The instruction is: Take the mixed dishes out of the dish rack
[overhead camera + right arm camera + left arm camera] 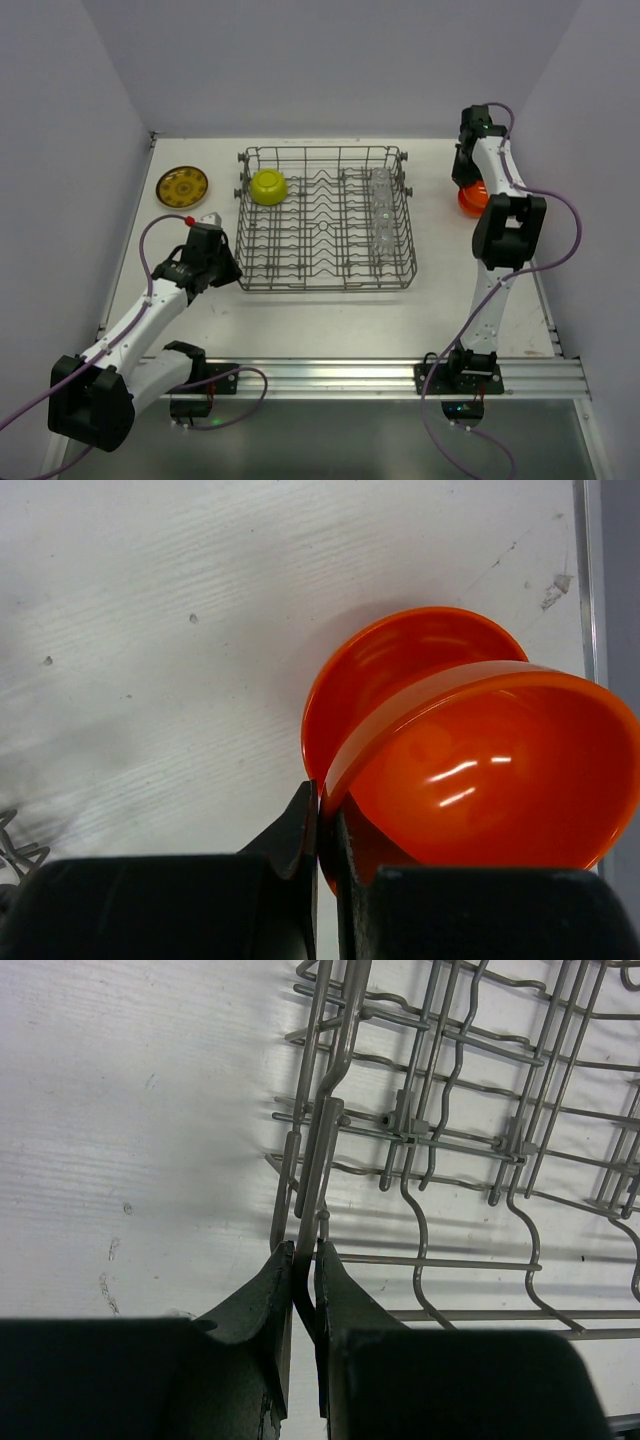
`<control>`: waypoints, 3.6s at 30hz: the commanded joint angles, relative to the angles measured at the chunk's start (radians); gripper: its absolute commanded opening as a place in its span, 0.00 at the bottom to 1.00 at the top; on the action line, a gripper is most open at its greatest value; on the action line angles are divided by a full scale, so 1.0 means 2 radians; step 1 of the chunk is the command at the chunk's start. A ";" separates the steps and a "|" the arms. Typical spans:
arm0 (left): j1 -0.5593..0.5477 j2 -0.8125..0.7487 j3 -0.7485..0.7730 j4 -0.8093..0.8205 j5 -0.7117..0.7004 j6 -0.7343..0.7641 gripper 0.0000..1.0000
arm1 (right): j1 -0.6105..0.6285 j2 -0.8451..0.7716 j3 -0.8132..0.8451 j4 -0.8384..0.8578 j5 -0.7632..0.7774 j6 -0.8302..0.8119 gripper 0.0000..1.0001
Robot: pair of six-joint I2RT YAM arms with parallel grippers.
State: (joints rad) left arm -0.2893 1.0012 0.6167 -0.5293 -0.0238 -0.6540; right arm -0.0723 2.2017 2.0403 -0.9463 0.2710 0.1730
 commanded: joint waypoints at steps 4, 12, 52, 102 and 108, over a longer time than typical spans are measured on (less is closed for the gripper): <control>-0.014 -0.009 -0.001 0.005 0.032 0.011 0.00 | 0.001 0.007 0.023 -0.010 0.003 -0.009 0.06; -0.016 -0.011 -0.001 0.002 0.031 0.010 0.00 | 0.002 0.007 0.031 -0.016 0.012 -0.005 0.28; -0.019 -0.014 0.001 -0.008 -0.018 -0.009 0.00 | 0.307 -0.057 -0.116 0.412 -0.247 0.371 0.99; -0.019 -0.017 0.012 -0.026 -0.063 -0.023 0.00 | 0.322 0.221 0.145 0.374 -0.296 0.417 0.93; -0.019 -0.018 0.012 -0.025 -0.060 -0.022 0.00 | 0.322 0.225 0.147 0.380 -0.304 0.417 0.93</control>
State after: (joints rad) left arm -0.3210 0.9852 0.6174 -0.5346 -0.1123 -0.7231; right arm 0.5648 2.6472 2.2986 -0.2089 -0.3099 0.9989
